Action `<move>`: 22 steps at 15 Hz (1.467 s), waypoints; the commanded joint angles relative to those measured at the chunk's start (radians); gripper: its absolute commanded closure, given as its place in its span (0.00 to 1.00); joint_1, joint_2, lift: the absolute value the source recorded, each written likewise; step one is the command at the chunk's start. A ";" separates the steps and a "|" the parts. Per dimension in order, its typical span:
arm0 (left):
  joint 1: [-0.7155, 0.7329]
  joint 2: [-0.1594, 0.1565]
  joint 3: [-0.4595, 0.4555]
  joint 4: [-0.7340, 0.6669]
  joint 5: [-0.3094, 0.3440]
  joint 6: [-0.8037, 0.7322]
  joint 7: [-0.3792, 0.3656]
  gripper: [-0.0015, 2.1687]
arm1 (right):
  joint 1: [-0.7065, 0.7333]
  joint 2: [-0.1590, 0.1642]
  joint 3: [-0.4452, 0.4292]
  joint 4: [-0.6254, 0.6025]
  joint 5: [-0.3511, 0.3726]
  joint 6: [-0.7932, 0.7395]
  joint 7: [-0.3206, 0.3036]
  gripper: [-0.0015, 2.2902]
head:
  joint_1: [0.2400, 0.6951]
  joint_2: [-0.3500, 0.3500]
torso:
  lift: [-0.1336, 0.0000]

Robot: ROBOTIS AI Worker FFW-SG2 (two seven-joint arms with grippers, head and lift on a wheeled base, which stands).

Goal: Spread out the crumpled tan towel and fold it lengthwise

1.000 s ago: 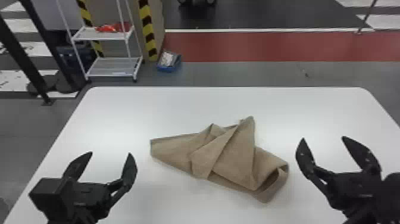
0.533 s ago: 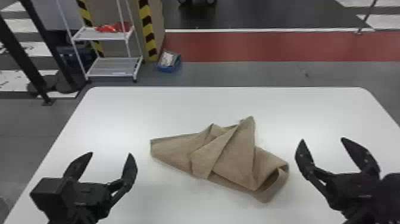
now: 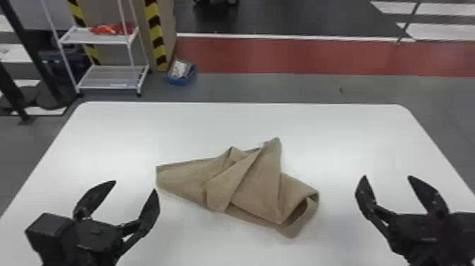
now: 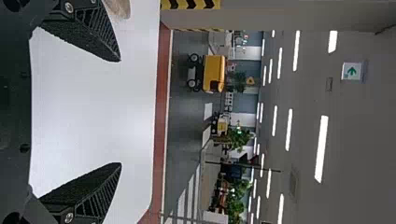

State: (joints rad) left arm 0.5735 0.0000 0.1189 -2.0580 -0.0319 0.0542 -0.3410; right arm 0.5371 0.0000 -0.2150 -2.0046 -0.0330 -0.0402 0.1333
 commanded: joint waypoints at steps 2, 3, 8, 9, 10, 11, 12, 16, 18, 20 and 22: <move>-0.047 -0.003 -0.036 0.010 -0.083 0.071 -0.135 0.07 | 0.009 0.001 -0.024 -0.002 -0.025 -0.007 0.000 0.04 | 1.00 0.27 | 0.10; -0.052 -0.003 -0.062 0.009 -0.100 0.111 -0.145 0.07 | 0.009 0.001 -0.026 -0.002 -0.028 -0.007 0.000 0.04 | 1.00 0.27 | 0.10; -0.067 -0.003 -0.220 0.022 -0.212 0.188 -0.135 0.13 | 0.009 0.001 -0.024 -0.002 -0.033 -0.003 0.000 0.04 | 1.00 0.11 | 0.10; -0.070 -0.003 -0.248 0.030 -0.226 0.188 -0.132 0.14 | 0.009 0.001 -0.024 -0.003 -0.033 0.000 0.000 0.04 | 1.00 0.09 | 0.10; -0.072 -0.003 -0.266 0.032 -0.244 0.188 -0.132 0.14 | 0.011 0.001 -0.024 -0.006 -0.033 0.000 0.000 0.04 | 1.00 0.07 | 0.10; -0.070 -0.003 -0.286 0.035 -0.258 0.188 -0.130 0.14 | 0.011 0.001 -0.024 -0.006 -0.033 0.003 0.000 0.04 | 1.00 0.04 | 0.10; -0.067 -0.003 -0.309 0.039 -0.270 0.188 -0.122 0.14 | 0.011 0.001 -0.026 -0.006 -0.042 0.003 0.000 0.04 | 1.00 0.00 | 0.10; -0.089 -0.003 -0.364 0.095 -0.327 0.138 -0.055 0.14 | 0.009 0.001 -0.026 -0.010 -0.059 0.015 0.002 0.04 | 1.00 0.00 | 0.10; -0.098 -0.003 -0.361 0.101 -0.333 0.138 -0.021 0.14 | 0.011 0.001 -0.029 -0.010 -0.059 0.018 0.002 0.04 | 1.00 0.00 | 0.10; -0.107 -0.003 -0.360 0.110 -0.359 0.138 0.003 0.15 | 0.011 0.001 -0.029 -0.010 -0.059 0.018 0.002 0.04 | 1.00 0.00 | 0.10; -0.115 -0.003 -0.357 0.127 -0.379 0.138 0.008 0.15 | 0.011 0.001 -0.027 -0.011 -0.061 0.021 0.002 0.04 | 1.00 0.00 | 0.10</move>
State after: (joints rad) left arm 0.4633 0.0000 -0.2398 -1.9407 -0.3993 0.1927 -0.3325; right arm 0.5482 0.0000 -0.2432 -2.0150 -0.0932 -0.0216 0.1350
